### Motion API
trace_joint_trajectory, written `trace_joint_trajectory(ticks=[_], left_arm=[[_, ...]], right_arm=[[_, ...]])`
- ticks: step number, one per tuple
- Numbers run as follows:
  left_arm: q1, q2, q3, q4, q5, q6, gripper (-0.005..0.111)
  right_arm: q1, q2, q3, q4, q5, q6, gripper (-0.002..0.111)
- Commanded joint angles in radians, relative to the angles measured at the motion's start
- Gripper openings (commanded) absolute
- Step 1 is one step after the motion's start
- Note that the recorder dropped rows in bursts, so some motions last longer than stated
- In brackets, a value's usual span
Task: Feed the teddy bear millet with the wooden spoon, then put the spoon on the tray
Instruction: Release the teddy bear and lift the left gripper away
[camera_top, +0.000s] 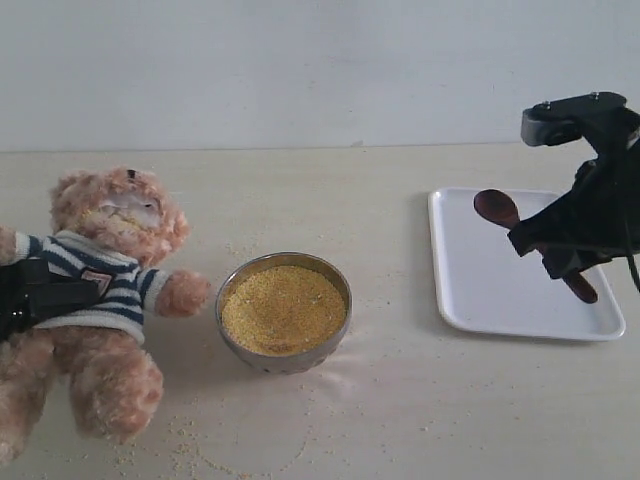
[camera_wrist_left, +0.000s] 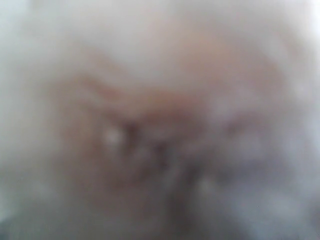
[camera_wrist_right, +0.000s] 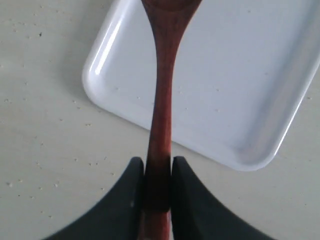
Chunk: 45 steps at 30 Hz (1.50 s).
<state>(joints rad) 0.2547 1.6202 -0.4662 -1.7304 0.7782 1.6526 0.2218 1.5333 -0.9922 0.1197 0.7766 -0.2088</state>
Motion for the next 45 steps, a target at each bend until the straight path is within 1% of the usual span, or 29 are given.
trace_joint_trajectory(ticks=[1,4,6,7,9,10,11,16,21,27,33,36,40,45], left_arm=[[0.002,0.104,-0.036,-0.014,0.067,0.010,0.005],[0.002,0.143,-0.036,-0.014,0.093,0.036,0.007],[0.002,0.159,-0.038,-0.014,0.118,0.067,0.024],[0.002,0.162,-0.042,-0.014,0.135,0.077,0.045],[0.002,0.162,-0.047,-0.014,0.138,0.077,0.075],[0.002,0.162,-0.057,-0.014,0.129,0.077,0.103],[0.002,0.162,-0.060,-0.014,0.126,0.072,0.110],[0.002,0.162,-0.063,-0.014,0.132,0.072,0.110],[0.002,0.162,-0.075,-0.014,0.128,0.072,0.110],[0.018,0.157,-0.099,-0.014,0.083,0.072,0.110],[0.078,0.134,-0.113,-0.014,0.106,0.045,0.110],[0.116,0.102,-0.120,-0.014,0.138,0.045,0.110],[0.171,0.035,-0.128,-0.010,0.145,0.031,0.110],[0.230,-0.081,-0.128,0.078,0.135,-0.004,0.110]], right_arm=[[-0.004,-0.009,0.015,0.008,-0.014,-0.010,0.000],[-0.004,-0.009,0.015,0.009,-0.018,-0.010,0.000],[-0.004,-0.009,0.015,0.013,-0.022,-0.010,0.000],[-0.004,-0.009,0.015,0.029,-0.025,-0.010,0.000],[-0.004,-0.009,0.015,0.053,-0.025,-0.026,0.000],[-0.004,-0.009,0.015,0.079,-0.025,-0.055,0.000],[-0.004,-0.009,0.015,0.094,-0.029,-0.070,0.000],[-0.004,-0.009,0.015,0.141,-0.034,-0.107,0.000],[-0.002,-0.009,0.015,0.146,-0.034,-0.107,0.000],[-0.002,-0.009,0.015,0.150,-0.034,-0.115,0.000],[-0.002,-0.009,0.015,0.150,-0.081,-0.115,0.000],[-0.002,-0.009,0.015,0.159,-0.095,-0.119,0.000],[-0.002,-0.009,0.015,0.161,-0.097,-0.119,0.000],[-0.002,-0.009,0.015,0.164,-0.099,-0.119,0.000]])
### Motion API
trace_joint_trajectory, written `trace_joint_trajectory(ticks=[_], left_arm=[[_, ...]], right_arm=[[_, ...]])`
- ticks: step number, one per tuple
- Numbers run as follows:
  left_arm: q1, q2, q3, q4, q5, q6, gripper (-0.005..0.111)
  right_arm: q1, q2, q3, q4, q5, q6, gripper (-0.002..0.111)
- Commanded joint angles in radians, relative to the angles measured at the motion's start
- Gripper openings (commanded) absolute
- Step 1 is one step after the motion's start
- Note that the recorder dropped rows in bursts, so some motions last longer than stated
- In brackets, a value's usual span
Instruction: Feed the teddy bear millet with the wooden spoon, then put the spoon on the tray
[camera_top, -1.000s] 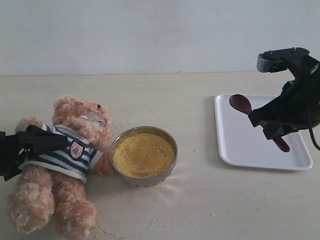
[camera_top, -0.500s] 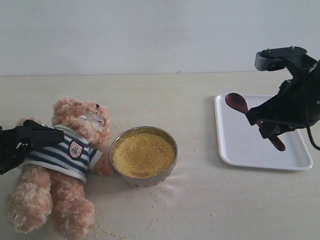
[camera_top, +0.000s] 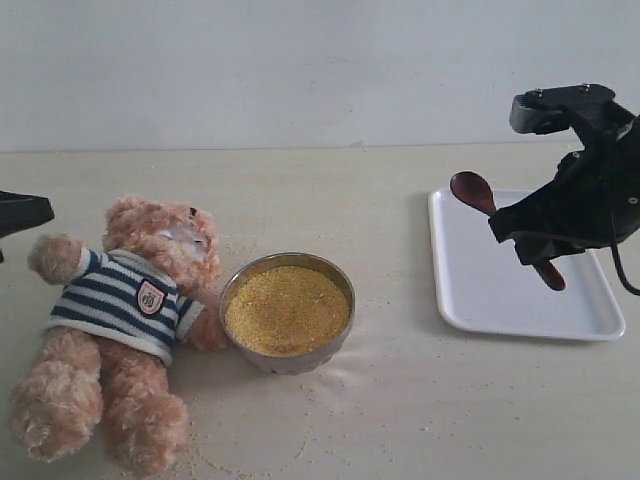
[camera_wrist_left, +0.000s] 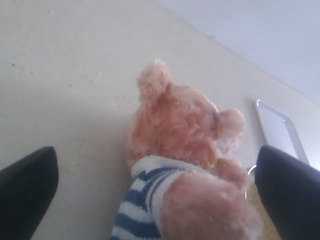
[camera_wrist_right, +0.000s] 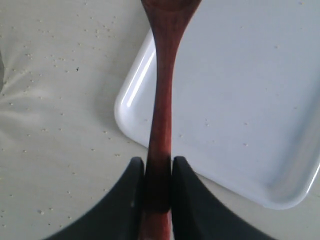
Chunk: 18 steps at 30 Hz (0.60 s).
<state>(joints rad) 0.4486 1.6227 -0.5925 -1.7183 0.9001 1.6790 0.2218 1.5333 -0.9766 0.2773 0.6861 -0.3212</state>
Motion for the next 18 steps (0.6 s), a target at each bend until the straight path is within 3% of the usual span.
trace_joint_trajectory(ticks=[1,3,5,8,10,15,18], left_arm=[[0.046,-0.104,-0.002,0.084,0.001,-0.048,0.109],[0.054,-0.159,-0.002,0.127,-0.034,-0.135,0.103],[0.054,-0.207,-0.002,0.161,-0.061,-0.231,0.089],[0.054,-0.282,-0.002,0.175,-0.066,-0.372,0.045],[0.054,-0.333,-0.002,0.154,-0.066,-0.454,0.004],[0.054,-0.437,-0.002,0.006,-0.106,-0.638,0.005],[0.054,-0.520,-0.002,0.023,-0.255,-0.760,0.005]], right_arm=[[-0.002,-0.009,0.000,0.010,-0.009,-0.007,0.000],[-0.002,-0.009,0.000,0.017,-0.009,-0.007,0.000],[-0.002,-0.009,0.000,0.027,-0.009,-0.007,0.000],[-0.002,-0.009,0.000,0.030,-0.007,-0.007,0.000],[-0.002,-0.009,0.000,0.032,-0.002,-0.007,0.000],[-0.002,-0.009,0.000,0.032,-0.002,-0.007,0.000],[-0.002,-0.009,0.000,0.032,0.004,-0.007,0.000]])
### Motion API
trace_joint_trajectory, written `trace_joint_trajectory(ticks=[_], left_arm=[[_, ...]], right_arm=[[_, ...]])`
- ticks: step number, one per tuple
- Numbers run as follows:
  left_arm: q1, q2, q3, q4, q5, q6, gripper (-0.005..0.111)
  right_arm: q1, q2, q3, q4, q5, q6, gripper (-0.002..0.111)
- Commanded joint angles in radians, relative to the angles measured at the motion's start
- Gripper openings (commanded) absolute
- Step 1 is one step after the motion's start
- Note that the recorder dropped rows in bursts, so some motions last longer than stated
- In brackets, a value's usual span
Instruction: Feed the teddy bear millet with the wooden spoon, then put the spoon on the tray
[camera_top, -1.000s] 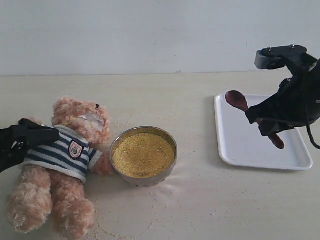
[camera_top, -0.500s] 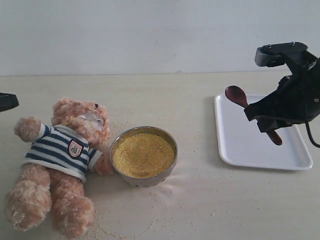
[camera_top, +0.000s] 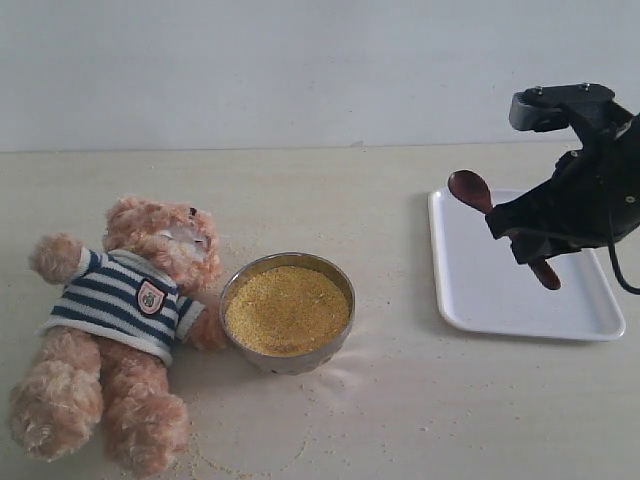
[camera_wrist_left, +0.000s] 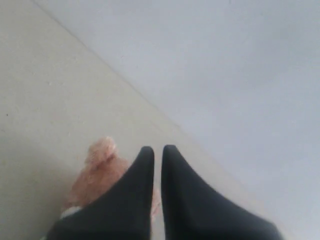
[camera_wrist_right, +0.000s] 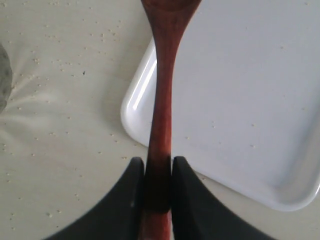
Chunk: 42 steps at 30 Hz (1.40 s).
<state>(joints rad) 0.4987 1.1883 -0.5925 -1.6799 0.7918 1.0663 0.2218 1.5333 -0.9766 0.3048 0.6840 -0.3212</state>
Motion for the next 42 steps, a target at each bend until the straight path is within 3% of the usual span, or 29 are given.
trace_joint_trajectory(ticks=[1,3,5,8,10,15,24,26,29,35,42], left_arm=[[0.004,-0.123,-0.002,0.032,-0.227,-0.186,0.005],[0.004,-0.205,-0.002,0.176,-0.395,-0.277,0.005],[0.004,-0.281,0.005,0.424,-0.580,-0.405,0.005],[0.004,-0.355,0.025,0.718,-0.761,-0.515,0.005],[0.000,-0.377,0.029,0.792,-0.808,-0.517,0.005],[-0.047,-0.394,0.023,0.798,-0.868,-0.588,0.005],[-0.205,-0.554,-0.151,1.017,-0.899,-0.576,0.005],[-0.258,-0.652,-0.225,1.090,-0.853,-0.576,0.005],[-0.278,-0.796,-0.247,1.090,-0.818,-0.576,0.005],[-0.278,-1.044,-0.096,1.095,-0.707,-0.515,0.005],[-0.278,-1.055,0.263,1.093,-0.609,-0.534,0.005]], right_arm=[[-0.002,-0.009,0.000,0.005,0.012,-0.007,0.000],[-0.002,-0.009,0.000,0.005,0.019,-0.007,0.000],[-0.002,-0.009,0.000,0.008,0.019,-0.007,0.000],[-0.002,-0.009,0.000,0.017,0.015,-0.007,0.000],[-0.002,-0.009,0.000,0.027,0.007,-0.007,0.000],[-0.002,-0.009,0.000,0.029,0.005,-0.009,0.000],[-0.002,-0.009,0.000,0.031,-0.008,-0.009,0.000],[-0.002,-0.009,0.000,0.031,-0.014,-0.009,0.000],[-0.002,-0.009,0.000,0.031,-0.016,-0.009,0.000],[-0.002,-0.009,0.047,0.031,-0.062,-0.009,0.000],[-0.002,-0.009,0.047,0.031,-0.064,-0.009,0.000]])
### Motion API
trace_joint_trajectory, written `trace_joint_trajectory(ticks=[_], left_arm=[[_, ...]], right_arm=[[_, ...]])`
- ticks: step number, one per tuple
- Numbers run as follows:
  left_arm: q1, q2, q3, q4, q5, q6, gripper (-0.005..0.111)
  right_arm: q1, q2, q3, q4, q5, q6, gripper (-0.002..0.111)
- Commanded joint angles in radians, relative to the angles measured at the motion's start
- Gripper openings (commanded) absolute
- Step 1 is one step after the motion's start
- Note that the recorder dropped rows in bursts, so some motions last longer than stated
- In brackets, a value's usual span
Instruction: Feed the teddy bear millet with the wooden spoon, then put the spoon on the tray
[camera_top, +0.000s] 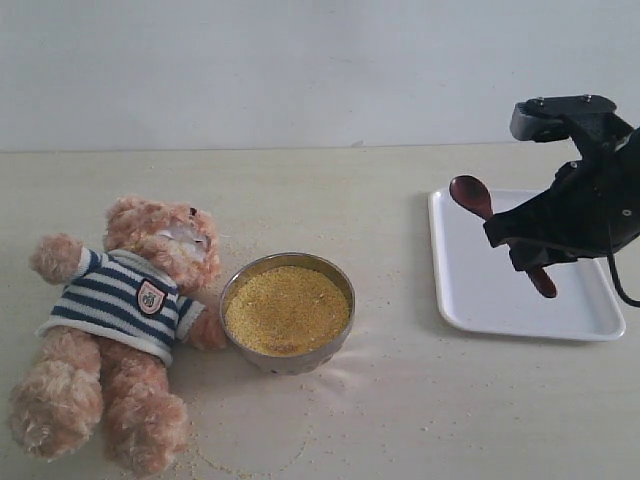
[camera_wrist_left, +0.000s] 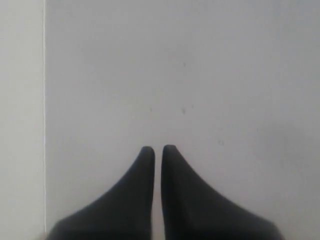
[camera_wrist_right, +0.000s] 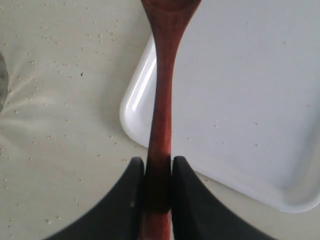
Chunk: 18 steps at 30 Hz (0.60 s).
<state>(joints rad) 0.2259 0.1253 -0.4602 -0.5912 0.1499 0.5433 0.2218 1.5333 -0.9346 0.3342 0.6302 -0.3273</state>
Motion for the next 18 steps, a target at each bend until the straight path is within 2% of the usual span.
trace_joint_trajectory(ticks=[1,6,11,18], left_arm=[[-0.005,0.011,0.171,0.004,0.033,-0.031,0.005],[-0.005,0.009,0.324,0.004,0.012,-0.116,0.005],[-0.003,0.009,0.445,0.004,-0.121,-0.163,0.005],[-0.003,-0.012,0.460,-0.002,-0.127,-0.186,0.005]], right_arm=[[-0.002,-0.009,0.005,0.001,-0.010,-0.003,0.000],[-0.002,-0.009,0.005,0.001,-0.010,-0.003,0.000],[-0.002,-0.009,0.005,0.001,-0.019,-0.003,0.000],[-0.002,-0.005,0.005,-0.027,-0.060,0.005,0.000]])
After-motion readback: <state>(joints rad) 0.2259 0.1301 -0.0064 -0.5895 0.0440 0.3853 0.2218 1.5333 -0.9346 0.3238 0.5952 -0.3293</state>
